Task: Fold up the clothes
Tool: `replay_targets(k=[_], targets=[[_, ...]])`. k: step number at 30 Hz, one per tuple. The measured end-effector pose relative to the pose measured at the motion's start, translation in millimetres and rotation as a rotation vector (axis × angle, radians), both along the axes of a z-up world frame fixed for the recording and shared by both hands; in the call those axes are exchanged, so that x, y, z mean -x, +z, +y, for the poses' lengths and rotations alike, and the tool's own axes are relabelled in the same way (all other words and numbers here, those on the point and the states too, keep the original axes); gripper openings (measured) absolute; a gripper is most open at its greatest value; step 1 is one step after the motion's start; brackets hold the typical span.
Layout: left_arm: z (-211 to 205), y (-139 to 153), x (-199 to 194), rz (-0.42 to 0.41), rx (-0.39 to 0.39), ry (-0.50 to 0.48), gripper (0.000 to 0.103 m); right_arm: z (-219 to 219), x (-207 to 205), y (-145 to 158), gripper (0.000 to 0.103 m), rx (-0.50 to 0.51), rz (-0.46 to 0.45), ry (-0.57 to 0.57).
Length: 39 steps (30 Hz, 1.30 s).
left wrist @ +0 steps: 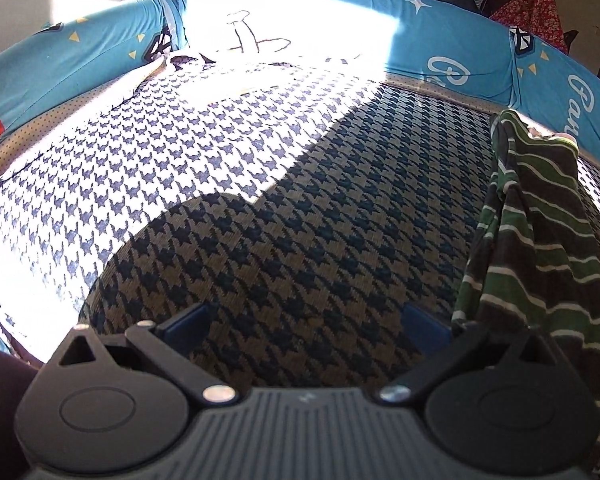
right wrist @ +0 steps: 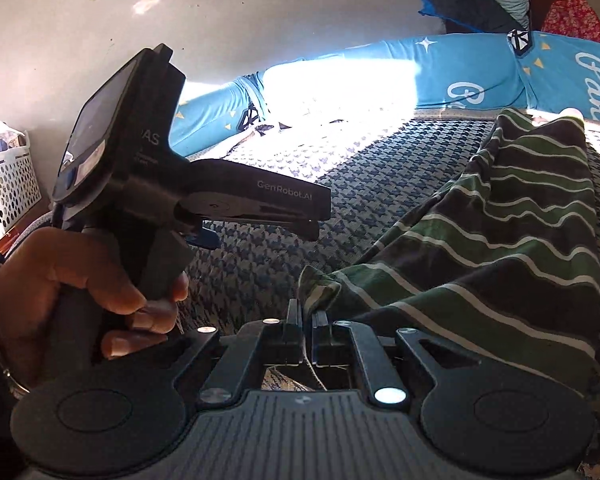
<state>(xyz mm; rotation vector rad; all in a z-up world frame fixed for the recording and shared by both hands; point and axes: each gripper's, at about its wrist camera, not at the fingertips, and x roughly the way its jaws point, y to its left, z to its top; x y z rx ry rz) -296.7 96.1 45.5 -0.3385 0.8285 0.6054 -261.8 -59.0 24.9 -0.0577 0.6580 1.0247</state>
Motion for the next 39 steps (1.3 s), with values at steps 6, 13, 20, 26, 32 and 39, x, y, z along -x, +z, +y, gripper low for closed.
replay_targets(k=[6,13,20,26,32,39], targets=[[-3.6,-0.5,-2.6,-0.001,0.001,-0.014,0.103,-2.7,-1.5,-7.9,0.007,0.002,0.019,0.032],[-2.4,-1.6,-3.0,0.003,0.001,-0.007,0.103,11.2,-1.9,-32.8,0.017,0.148,0.109,0.110],[-1.6,-0.5,-4.0,-0.005,0.010,-0.003,0.103,4.9,1.6,-21.3,0.018,0.091,0.063,0.110],[0.2,0.2,-4.8,-0.014,0.030,0.016,0.103,1.8,-4.0,-8.5,0.018,0.041,0.024,0.023],[-0.4,0.2,-7.2,-0.017,0.043,0.022,0.103,12.6,-6.0,-18.0,0.024,0.113,0.085,0.057],[-1.1,1.6,-12.1,-0.010,0.029,0.017,0.103,8.4,-1.0,-10.1,0.024,0.106,0.031,0.045]])
